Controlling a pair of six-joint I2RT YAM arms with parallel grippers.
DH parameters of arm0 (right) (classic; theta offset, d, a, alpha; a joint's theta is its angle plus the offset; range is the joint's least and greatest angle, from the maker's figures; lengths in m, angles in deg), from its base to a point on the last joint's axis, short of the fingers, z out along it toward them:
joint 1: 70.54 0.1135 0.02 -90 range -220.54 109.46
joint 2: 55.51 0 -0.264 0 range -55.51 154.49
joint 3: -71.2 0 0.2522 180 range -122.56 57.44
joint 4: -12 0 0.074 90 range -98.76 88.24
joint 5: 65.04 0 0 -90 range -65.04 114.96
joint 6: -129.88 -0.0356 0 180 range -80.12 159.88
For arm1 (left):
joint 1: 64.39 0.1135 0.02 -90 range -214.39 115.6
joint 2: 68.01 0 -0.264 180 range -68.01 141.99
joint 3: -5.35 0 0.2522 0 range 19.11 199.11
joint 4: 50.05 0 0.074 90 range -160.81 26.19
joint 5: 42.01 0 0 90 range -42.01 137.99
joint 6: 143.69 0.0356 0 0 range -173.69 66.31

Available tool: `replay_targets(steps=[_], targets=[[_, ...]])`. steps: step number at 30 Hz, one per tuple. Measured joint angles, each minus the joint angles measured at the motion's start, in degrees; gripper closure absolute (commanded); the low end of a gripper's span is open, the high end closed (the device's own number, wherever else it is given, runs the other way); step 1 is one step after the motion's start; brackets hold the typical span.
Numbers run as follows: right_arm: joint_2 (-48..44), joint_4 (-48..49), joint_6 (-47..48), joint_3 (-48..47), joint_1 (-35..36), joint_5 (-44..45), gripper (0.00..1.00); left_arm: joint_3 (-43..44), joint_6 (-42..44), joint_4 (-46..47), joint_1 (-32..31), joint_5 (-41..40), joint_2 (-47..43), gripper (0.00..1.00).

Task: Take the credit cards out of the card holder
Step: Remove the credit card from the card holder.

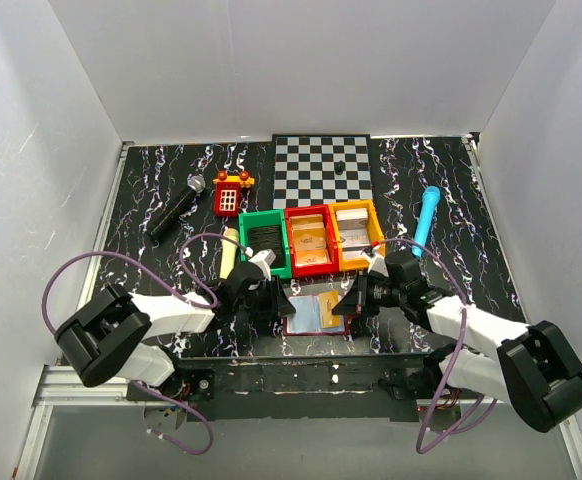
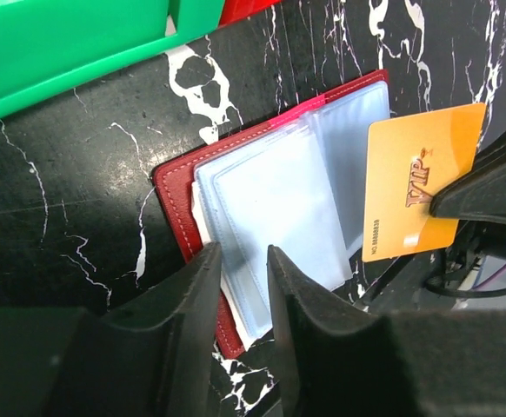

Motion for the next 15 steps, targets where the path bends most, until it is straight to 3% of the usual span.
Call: replay_targets(steps=[8, 15], targets=[[-7.78, -10.14, 3.72, -2.49, -0.26, 3.02, 0.99, 2.89, 2.91, -8.9, 0.04, -0.48, -4.44, 0.56], [-13.81, -22.82, 9.84, -12.57, -0.31, 6.27, 0.99, 10.36, 6.08, -17.94, 0.17, -2.86, -13.53, 0.42]])
